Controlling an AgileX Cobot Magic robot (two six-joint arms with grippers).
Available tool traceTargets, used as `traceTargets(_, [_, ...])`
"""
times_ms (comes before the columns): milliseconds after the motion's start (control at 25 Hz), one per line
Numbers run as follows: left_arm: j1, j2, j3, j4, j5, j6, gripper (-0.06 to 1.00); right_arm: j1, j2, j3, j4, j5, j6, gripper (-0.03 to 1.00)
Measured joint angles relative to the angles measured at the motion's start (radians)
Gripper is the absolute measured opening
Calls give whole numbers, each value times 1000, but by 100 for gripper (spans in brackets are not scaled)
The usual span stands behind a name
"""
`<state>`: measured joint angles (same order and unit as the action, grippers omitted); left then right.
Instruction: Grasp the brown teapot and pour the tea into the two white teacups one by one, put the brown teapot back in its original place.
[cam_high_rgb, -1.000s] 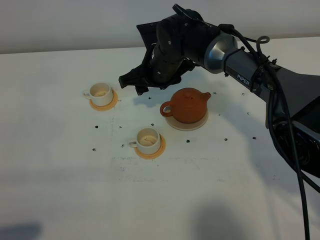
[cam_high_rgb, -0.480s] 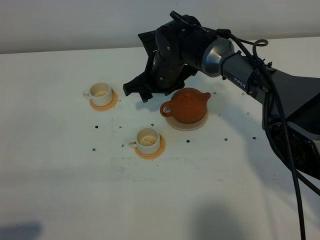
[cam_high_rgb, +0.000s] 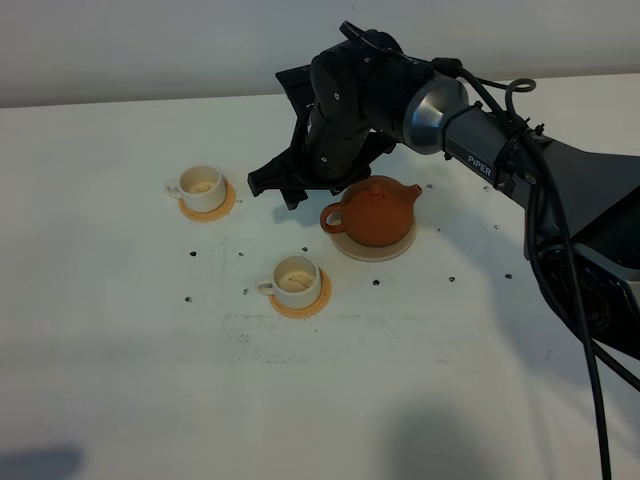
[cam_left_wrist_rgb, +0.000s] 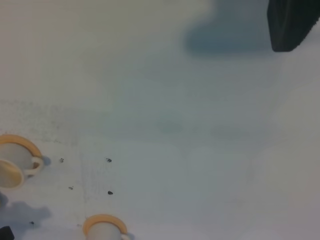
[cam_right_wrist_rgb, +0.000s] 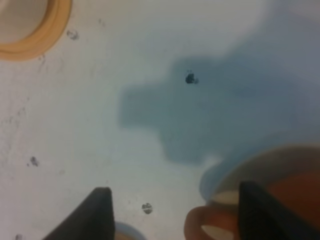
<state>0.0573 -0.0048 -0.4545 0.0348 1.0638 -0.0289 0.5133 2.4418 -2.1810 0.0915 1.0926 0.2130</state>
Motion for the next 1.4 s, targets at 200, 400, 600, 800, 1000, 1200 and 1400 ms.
traceTargets(200, [0, 0, 0, 0, 0, 0, 35, 0, 0, 0, 11, 0, -13, 52])
traceTargets(400, [0, 0, 0, 0, 0, 0, 35, 0, 0, 0, 26, 1, -26, 52])
traceTargets(600, [0, 0, 0, 0, 0, 0, 35, 0, 0, 0, 29, 16, -39, 52])
traceTargets(800, [0, 0, 0, 0, 0, 0, 35, 0, 0, 6, 42, 16, -53, 52])
traceTargets(1000, [0, 0, 0, 0, 0, 0, 35, 0, 0, 6, 50, 12, -59, 52])
traceTargets(1200, [0, 0, 0, 0, 0, 0, 35, 0, 0, 6, 51, 28, -78, 52])
traceTargets(1400, [0, 0, 0, 0, 0, 0, 35, 0, 0, 6, 51, 41, -99, 52])
